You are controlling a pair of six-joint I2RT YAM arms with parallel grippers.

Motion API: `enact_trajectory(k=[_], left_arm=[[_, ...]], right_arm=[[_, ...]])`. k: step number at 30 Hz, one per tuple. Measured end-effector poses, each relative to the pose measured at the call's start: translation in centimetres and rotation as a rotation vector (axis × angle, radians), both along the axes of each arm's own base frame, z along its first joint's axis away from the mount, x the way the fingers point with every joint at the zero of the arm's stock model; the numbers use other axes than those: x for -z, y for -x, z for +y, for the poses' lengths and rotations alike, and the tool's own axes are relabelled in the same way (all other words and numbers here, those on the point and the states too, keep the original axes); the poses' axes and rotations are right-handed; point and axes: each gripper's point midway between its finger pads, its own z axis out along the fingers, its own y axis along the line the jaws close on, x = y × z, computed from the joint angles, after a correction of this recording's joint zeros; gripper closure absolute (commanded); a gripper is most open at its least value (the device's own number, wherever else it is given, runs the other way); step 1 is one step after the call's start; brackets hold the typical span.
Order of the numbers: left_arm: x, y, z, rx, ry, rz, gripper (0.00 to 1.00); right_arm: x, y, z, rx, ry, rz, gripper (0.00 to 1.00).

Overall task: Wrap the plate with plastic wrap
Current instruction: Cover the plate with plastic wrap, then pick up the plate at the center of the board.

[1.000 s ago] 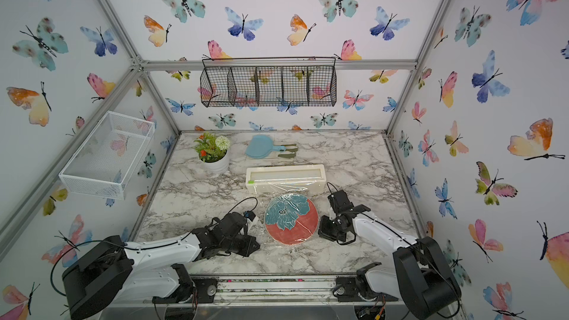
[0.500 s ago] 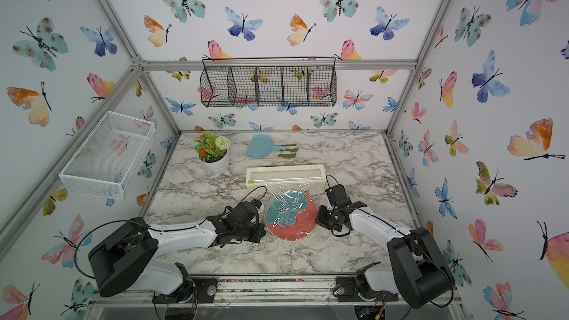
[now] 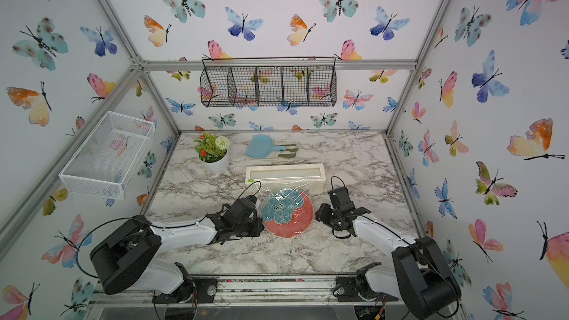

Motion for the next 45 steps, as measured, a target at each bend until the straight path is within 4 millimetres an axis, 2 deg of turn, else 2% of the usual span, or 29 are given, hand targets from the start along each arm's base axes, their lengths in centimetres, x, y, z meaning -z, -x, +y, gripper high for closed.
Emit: enact_trajectory(k=[5, 8, 10, 13, 16, 19, 25, 33, 38, 42, 45], left_arm=[[-0.2, 0.0, 0.0, 0.000, 0.002, -0.002, 1.00], [-0.4, 0.1, 0.1, 0.000, 0.003, -0.002, 1.00], [-0.4, 0.1, 0.1, 0.000, 0.003, -0.002, 1.00], [-0.4, 0.1, 0.1, 0.000, 0.001, -0.001, 1.00], [-0.5, 0.1, 0.1, 0.000, 0.000, 0.000, 1.00], [-0.5, 0.1, 0.1, 0.001, 0.001, 0.000, 1.00], [-0.5, 0.1, 0.1, 0.002, 0.001, 0.000, 1.00], [-0.4, 0.2, 0.0, 0.010, 0.003, 0.003, 1.00], [0.0, 0.3, -0.2, 0.026, -0.007, 0.015, 1.00], [0.0, 0.3, -0.4, 0.035, -0.005, 0.018, 1.00], [0.0, 0.3, -0.4, 0.040, -0.004, 0.019, 1.00]], right_arm=[[-3.0, -0.4, -0.7, 0.025, 0.013, -0.068, 0.37], [-4.6, -0.8, 0.7, 0.005, -0.073, -0.096, 0.37], [-4.9, -0.8, 2.0, -0.006, -0.155, -0.093, 0.38], [-3.7, -0.2, 3.1, -0.002, -0.239, -0.038, 0.37], [-2.0, 1.0, 3.3, 0.027, -0.278, 0.035, 0.38], [-1.6, 1.5, 3.6, 0.056, -0.334, 0.060, 0.37], [-1.0, 1.3, 4.6, 0.088, -0.421, 0.092, 0.37], [0.5, 0.3, 5.5, 0.097, -0.437, 0.111, 0.38], [0.6, 0.0, 7.0, 0.068, -0.470, 0.076, 0.47], [0.9, 0.2, 7.1, 0.074, -0.493, 0.049, 0.57], [1.2, 0.3, 6.9, 0.083, -0.492, 0.038, 0.68]])
